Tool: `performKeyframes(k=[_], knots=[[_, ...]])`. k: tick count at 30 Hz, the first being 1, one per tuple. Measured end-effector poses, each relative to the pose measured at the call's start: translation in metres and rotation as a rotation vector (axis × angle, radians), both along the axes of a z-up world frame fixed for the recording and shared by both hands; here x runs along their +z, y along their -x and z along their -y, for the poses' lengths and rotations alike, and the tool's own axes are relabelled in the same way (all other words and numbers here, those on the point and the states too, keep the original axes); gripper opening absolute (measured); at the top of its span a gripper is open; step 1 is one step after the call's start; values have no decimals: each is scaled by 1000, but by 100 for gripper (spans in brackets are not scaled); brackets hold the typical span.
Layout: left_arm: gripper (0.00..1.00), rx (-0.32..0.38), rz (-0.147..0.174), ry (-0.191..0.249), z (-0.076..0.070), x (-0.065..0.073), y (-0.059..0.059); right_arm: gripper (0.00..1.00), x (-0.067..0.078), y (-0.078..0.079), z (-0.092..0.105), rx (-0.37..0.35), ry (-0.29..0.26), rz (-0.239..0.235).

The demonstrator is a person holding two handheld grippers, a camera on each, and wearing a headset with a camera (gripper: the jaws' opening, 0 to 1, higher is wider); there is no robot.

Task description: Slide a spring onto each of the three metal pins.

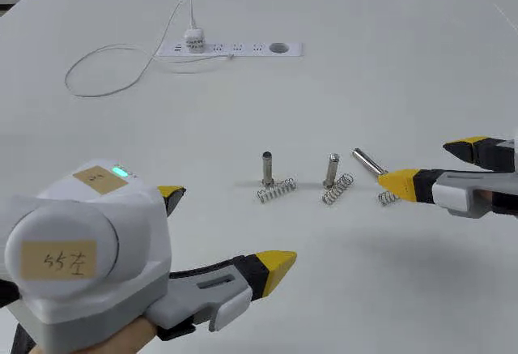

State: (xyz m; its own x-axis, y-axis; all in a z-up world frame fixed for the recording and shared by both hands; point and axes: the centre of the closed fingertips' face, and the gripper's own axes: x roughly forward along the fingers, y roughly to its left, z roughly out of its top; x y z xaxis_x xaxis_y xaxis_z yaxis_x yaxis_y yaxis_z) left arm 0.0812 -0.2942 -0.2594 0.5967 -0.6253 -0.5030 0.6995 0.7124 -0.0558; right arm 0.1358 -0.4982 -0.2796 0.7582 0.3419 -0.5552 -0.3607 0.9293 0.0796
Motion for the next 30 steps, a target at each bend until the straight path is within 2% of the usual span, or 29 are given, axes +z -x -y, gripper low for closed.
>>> performKeyframes(k=[10, 15, 19, 30], knots=[[81, 3, -14, 1, 1, -6, -1, 54, -16, -22, -2, 17, 8, -9], [80, 6, -20, 28, 3, -6, -2, 48, -22, -32, -2, 17, 17, -10], [79, -3, -1, 32, 6, -4, -3, 43, -27, -40, -4, 16, 14, -8], [76, -17, 17, 31, 8, -4, -4, 32, -42, -56, -16, 46, 15, -20]])
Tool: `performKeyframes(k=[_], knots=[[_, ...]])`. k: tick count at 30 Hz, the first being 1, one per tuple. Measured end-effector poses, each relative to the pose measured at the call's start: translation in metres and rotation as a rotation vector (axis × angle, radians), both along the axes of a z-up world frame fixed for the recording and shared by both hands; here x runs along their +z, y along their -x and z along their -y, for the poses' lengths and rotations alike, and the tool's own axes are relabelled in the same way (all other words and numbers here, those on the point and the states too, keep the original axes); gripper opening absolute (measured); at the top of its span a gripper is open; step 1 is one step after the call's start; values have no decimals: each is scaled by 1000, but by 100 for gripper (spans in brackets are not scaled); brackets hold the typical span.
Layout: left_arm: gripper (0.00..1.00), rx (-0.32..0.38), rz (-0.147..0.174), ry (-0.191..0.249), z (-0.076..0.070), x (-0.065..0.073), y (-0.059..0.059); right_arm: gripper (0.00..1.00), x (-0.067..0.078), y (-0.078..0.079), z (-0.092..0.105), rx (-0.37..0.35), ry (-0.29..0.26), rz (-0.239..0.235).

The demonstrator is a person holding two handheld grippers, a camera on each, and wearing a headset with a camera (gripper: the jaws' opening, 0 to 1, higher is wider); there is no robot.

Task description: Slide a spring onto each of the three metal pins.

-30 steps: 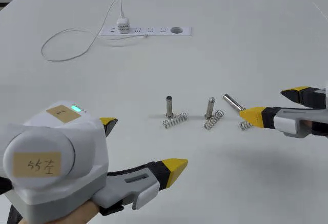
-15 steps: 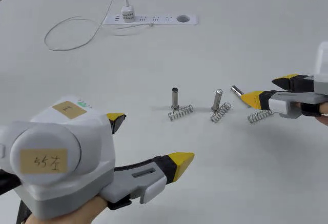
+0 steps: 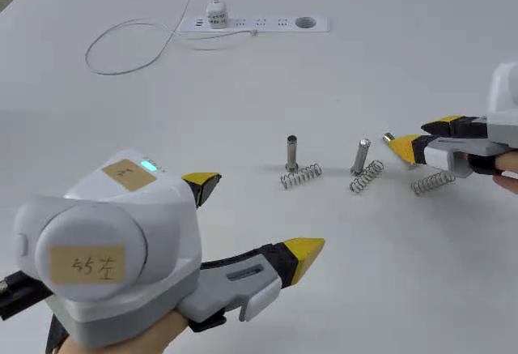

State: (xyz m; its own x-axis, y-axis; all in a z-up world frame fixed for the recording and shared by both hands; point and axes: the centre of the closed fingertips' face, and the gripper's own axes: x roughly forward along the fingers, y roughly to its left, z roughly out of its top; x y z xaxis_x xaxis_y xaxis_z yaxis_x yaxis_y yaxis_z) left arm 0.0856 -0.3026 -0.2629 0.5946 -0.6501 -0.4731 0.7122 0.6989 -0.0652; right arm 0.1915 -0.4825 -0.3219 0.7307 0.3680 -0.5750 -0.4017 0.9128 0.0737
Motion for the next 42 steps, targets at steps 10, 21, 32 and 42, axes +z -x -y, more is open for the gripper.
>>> performKeyframes(k=[10, 21, 32, 42], knots=[[74, 4, -10, 2, -1, -3, -1, 27, -8, -10, -6, 20, 23, 1], [73, 0, -19, 24, 0, -4, 1, 18, -18, -15, -8, 3, 29, -22], [72, -7, -15, 7, -1, -4, 0, 15, -24, -15, -8, 3, 67, -30], [71, -7, -18, 0, -3, -6, 0, 10, -26, -18, -10, 4, 89, -24]])
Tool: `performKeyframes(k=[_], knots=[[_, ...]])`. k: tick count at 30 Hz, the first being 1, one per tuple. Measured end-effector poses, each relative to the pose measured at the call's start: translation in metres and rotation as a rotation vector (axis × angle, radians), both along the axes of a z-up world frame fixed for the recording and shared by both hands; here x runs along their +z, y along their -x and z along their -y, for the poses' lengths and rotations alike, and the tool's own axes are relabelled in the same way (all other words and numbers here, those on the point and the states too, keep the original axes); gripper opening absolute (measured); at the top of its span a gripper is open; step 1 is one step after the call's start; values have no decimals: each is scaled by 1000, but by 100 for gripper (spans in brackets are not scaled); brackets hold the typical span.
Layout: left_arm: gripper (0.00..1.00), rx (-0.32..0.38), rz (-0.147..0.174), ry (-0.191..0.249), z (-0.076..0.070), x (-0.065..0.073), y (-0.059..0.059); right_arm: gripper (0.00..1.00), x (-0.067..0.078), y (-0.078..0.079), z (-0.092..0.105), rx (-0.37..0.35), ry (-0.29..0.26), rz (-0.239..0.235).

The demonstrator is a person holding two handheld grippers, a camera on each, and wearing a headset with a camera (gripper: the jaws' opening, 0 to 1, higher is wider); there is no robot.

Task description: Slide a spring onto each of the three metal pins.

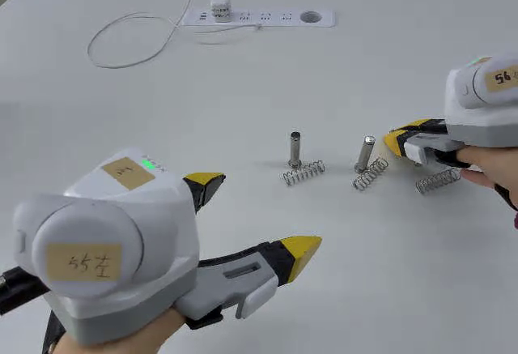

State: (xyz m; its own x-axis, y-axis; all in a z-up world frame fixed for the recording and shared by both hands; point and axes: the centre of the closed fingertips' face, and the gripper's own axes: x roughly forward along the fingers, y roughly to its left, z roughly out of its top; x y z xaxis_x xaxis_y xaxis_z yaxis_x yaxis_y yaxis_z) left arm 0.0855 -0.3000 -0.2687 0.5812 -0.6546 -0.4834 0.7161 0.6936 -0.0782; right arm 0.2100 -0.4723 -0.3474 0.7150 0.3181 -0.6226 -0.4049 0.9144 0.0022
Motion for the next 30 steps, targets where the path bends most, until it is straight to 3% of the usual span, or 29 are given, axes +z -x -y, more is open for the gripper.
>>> performKeyframes(k=[13, 30], knots=[[70, -15, 1, 0, 3, 1, 1, 8, 2, 1, 1, -10, -19, -21], [70, -21, 20, 12, 5, 8, 3, 8, 31, 12, 6, -19, -51, 37]])
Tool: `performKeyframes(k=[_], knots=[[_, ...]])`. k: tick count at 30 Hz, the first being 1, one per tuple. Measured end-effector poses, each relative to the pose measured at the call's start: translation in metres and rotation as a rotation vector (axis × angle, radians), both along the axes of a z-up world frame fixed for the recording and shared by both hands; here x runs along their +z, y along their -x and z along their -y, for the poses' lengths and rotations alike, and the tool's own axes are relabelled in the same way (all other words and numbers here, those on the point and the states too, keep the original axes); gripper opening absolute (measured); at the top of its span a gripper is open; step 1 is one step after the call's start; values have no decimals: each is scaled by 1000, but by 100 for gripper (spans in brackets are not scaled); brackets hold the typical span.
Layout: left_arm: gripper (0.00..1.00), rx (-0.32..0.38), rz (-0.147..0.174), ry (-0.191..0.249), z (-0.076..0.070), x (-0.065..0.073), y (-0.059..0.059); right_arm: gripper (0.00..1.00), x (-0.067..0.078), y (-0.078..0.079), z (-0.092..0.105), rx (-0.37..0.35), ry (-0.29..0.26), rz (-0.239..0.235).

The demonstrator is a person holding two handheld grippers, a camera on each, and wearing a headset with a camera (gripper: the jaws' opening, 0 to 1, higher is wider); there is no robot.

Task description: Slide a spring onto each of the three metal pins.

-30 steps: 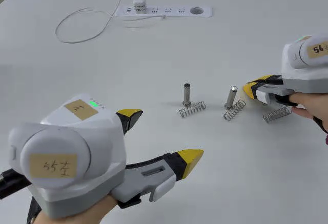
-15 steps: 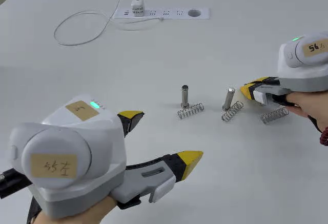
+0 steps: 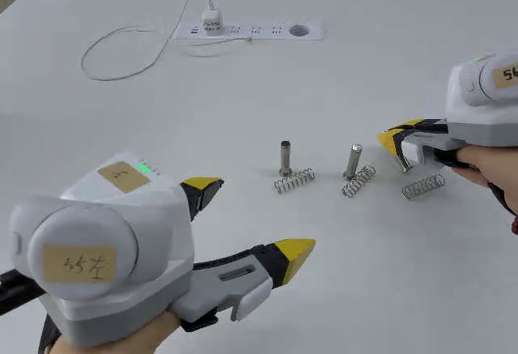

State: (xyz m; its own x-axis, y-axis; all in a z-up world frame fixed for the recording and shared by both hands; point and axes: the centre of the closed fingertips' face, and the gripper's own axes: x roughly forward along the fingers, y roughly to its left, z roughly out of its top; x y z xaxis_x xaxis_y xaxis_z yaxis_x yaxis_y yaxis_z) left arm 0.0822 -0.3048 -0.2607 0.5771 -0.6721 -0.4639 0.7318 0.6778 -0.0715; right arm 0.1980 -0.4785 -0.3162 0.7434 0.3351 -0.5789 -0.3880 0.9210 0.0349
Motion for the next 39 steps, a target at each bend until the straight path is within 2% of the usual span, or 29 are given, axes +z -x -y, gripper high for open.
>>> performKeyframes(k=[11, 26, 39], knots=[[68, -2, 9, 6, -1, 4, 1, 8, 11, 10, 4, -18, 9, 15], [66, -6, 18, 2, -1, 7, 3, 8, 16, 26, 13, -68, 14, 17], [66, -11, 27, 3, -1, 10, 4, 8, 19, 29, 17, -84, 16, 12]])
